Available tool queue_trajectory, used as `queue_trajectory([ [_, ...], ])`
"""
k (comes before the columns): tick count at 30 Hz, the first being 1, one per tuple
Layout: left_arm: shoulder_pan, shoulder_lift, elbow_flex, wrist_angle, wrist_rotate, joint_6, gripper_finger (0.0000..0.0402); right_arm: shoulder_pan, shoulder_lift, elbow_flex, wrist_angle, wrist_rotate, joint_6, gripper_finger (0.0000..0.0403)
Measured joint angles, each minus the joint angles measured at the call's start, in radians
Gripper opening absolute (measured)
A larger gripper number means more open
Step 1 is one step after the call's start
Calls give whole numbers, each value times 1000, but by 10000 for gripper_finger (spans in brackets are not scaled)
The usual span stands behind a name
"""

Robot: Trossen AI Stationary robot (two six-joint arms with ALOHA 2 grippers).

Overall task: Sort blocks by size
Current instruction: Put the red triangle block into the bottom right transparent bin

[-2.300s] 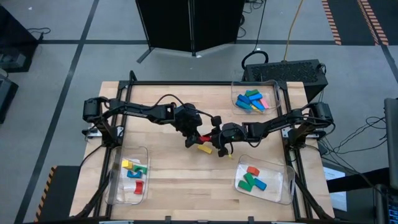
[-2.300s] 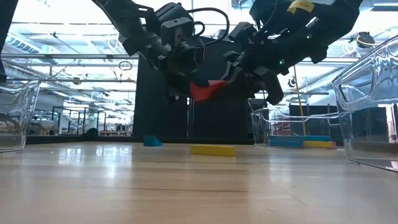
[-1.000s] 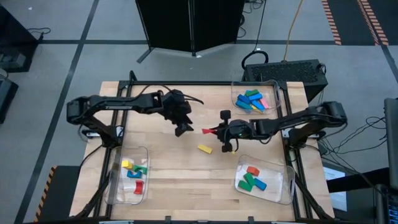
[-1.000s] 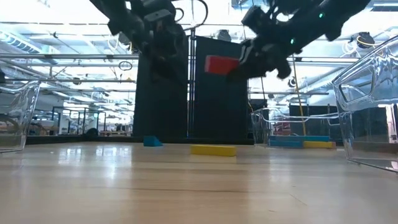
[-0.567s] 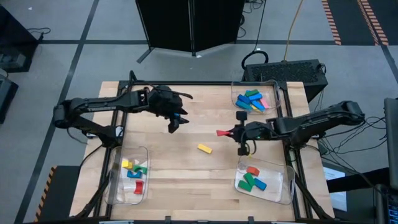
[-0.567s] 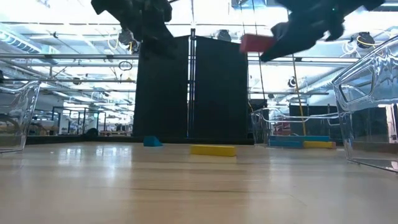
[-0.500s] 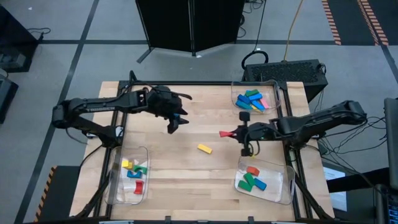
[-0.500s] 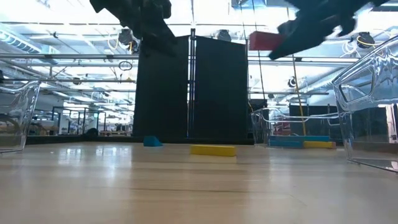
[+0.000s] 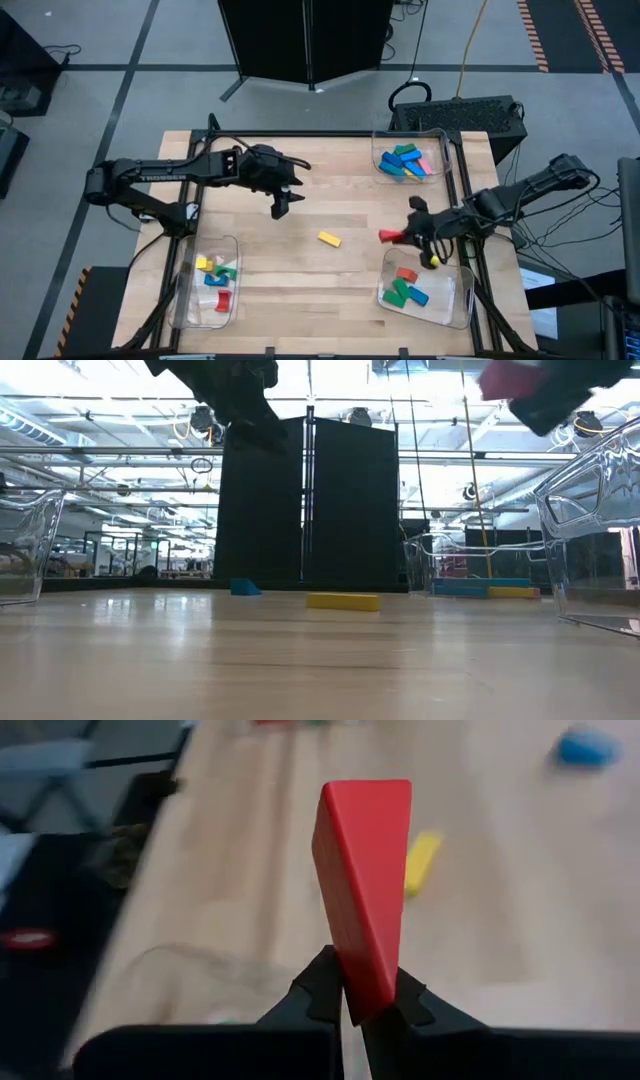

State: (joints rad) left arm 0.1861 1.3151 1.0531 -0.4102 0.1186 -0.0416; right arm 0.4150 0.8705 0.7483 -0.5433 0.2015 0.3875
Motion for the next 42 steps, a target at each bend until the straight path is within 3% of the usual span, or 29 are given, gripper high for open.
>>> queue_trajectory([
  [3,-3,0,0,2,-1,3,212,59,4,0,-26,-48,125,13],
  [17,-7,0,-120,89,-1,48,212,342,152,0,-50,-43,577,13],
  [25,-7,0,-173,145,-14,47,212,409,347,0,-27,-25,756,13],
  [31,-7,0,-174,160,-23,47,212,439,459,0,-22,-73,849,16],
  [36,-7,0,-174,173,-23,48,212,439,495,0,-28,-92,904,46],
  [42,-7,0,-174,172,-23,47,212,438,497,0,-60,-160,988,109],
])
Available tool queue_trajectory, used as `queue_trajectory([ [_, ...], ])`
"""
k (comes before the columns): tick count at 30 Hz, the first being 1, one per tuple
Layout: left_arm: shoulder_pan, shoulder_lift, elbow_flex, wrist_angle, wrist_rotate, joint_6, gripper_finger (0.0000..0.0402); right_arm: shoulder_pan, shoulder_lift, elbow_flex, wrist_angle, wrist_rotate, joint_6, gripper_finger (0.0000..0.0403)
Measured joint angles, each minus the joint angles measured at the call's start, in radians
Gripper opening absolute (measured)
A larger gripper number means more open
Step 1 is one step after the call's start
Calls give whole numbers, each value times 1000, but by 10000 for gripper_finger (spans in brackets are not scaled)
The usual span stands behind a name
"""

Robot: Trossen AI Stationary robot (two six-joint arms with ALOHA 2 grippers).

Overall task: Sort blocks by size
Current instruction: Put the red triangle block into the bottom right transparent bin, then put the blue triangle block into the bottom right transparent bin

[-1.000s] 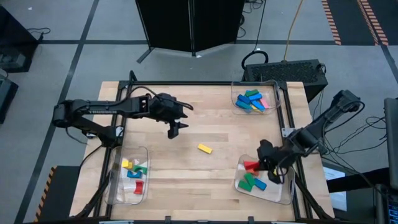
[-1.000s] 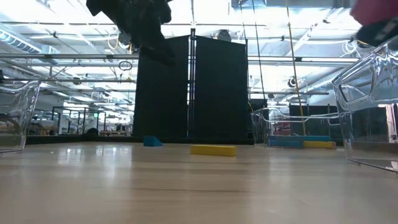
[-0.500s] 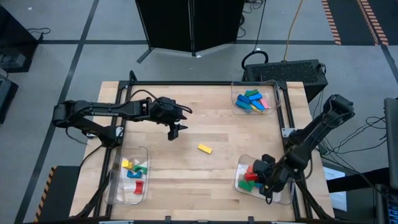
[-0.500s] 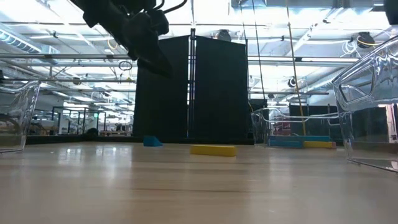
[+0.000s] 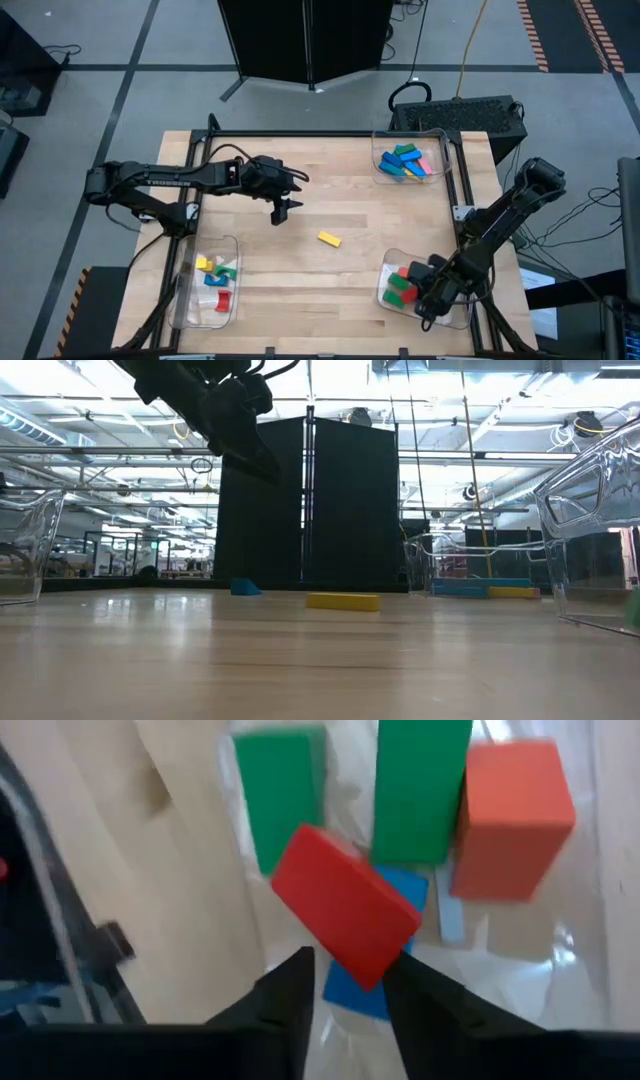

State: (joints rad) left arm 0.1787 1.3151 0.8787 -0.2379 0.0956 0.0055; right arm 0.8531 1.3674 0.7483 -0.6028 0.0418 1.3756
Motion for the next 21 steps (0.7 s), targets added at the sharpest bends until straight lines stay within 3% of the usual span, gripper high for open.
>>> queue_trajectory([
  [5,0,0,0,-1,0,0,212,0,-12,0,-78,-35,0,145],
  [11,0,0,0,-2,0,0,212,0,-81,0,-156,-14,24,141],
  [21,2,0,-2,-4,0,59,212,0,-250,0,-137,194,-75,135],
])
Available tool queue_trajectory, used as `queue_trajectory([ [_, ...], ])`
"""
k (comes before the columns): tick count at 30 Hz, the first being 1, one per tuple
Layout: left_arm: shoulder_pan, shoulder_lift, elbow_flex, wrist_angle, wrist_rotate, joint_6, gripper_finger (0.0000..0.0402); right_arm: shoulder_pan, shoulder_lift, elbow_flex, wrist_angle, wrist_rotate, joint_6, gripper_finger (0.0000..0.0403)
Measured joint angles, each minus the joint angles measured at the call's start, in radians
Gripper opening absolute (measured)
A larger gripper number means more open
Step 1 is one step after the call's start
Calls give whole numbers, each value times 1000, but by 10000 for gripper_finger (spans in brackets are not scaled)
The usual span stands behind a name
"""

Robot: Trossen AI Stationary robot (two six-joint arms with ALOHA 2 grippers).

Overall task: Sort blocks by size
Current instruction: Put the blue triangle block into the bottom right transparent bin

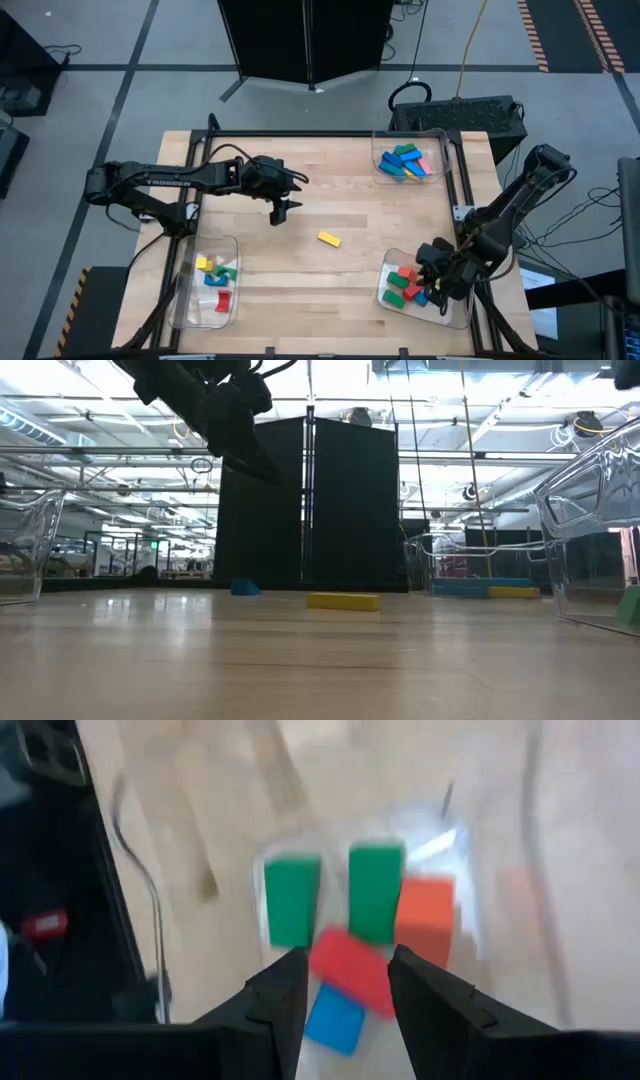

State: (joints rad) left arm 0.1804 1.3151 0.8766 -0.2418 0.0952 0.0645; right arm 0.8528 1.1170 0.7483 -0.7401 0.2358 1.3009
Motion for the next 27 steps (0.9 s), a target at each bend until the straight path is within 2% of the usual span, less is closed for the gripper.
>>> queue_trajectory([
  [4,26,0,-20,9,-9,20,212,-1,-44,0,-8,136,-24,135],
  [6,46,0,-29,14,-47,-27,212,-5,-58,0,-2,197,-29,135],
  [9,74,0,-37,18,-168,-105,212,-22,-73,0,16,302,-45,135],
  [13,102,0,-50,36,-344,-171,212,-56,-84,0,65,495,-121,135],
  [17,121,0,-63,52,-394,-303,212,-104,-95,0,148,629,-293,135],
  [22,138,32,-82,50,-439,-435,212,-155,-98,0,262,736,-503,135],
  [25,147,92,-83,46,-512,-513,212,-181,-98,0,299,759,-572,135],
  [27,148,143,-83,52,-521,-553,212,-194,-98,0,304,760,-586,135],
])
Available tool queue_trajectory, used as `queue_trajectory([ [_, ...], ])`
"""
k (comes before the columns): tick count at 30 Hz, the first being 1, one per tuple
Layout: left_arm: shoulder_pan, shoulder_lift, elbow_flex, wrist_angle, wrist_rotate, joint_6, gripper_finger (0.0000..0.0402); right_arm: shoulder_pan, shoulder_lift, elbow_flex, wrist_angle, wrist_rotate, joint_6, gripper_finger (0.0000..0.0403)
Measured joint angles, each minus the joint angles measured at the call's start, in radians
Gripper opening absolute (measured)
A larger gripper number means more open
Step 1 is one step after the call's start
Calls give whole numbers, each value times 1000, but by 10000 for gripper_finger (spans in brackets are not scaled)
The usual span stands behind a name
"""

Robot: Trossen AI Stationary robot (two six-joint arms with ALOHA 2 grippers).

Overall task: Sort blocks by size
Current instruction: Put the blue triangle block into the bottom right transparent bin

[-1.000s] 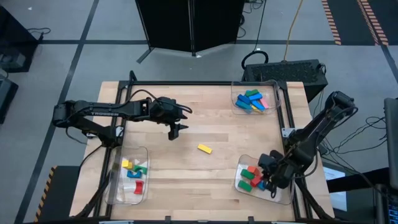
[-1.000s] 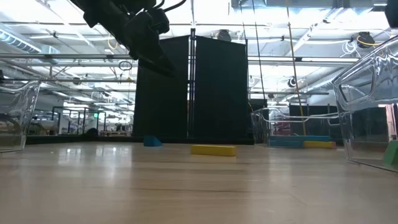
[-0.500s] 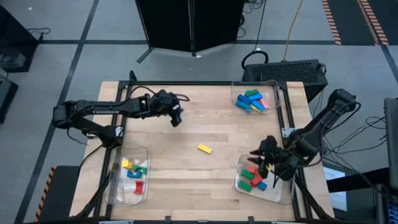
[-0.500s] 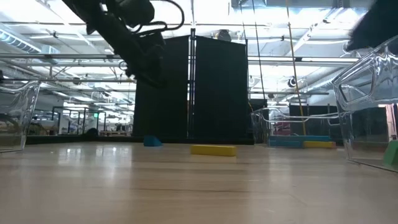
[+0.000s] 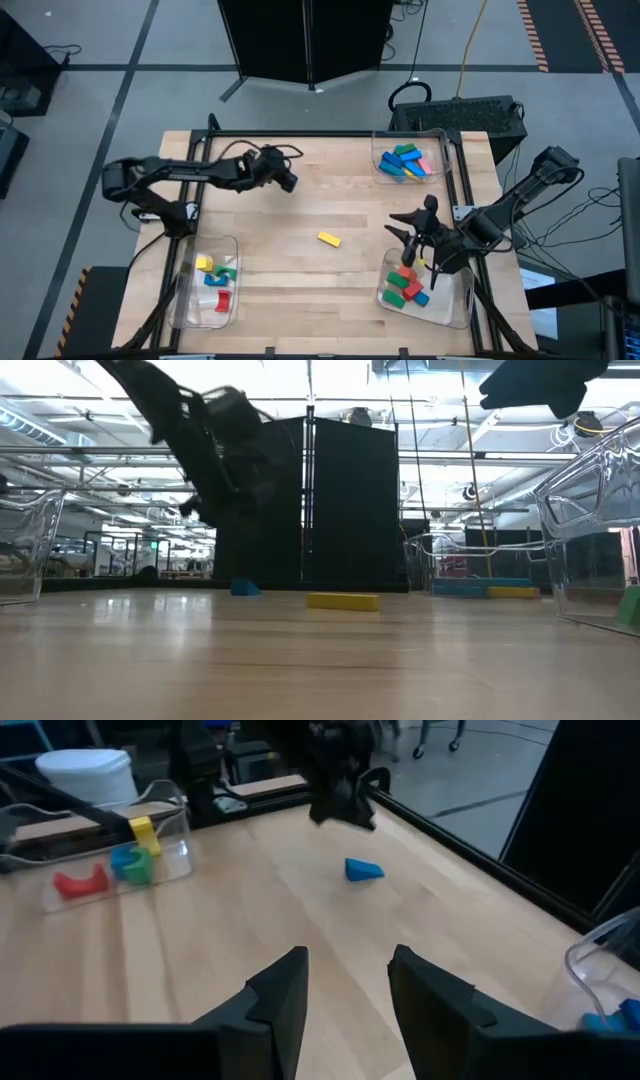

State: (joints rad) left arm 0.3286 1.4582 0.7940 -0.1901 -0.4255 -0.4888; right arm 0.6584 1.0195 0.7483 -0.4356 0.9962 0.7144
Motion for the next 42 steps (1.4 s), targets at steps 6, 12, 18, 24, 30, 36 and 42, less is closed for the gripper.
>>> queue_trajectory([
  [6,2,106,0,-20,2,-101,212,-10,0,0,-35,-7,-1,135],
  [12,-8,111,0,-68,1,-186,212,-10,0,0,-71,-8,16,135],
  [18,-30,111,0,-72,25,-183,240,-10,0,0,-71,-7,19,135],
  [24,-42,111,0,-81,29,-211,310,-10,0,0,-70,-7,32,135],
  [30,-44,123,1,-69,29,-239,343,-10,0,0,-70,-7,32,135],
  [36,-44,199,1,-38,65,-240,344,-10,0,0,-70,-7,32,135],
  [42,-43,258,1,10,66,-239,343,-10,1,0,-70,-7,32,135],
])
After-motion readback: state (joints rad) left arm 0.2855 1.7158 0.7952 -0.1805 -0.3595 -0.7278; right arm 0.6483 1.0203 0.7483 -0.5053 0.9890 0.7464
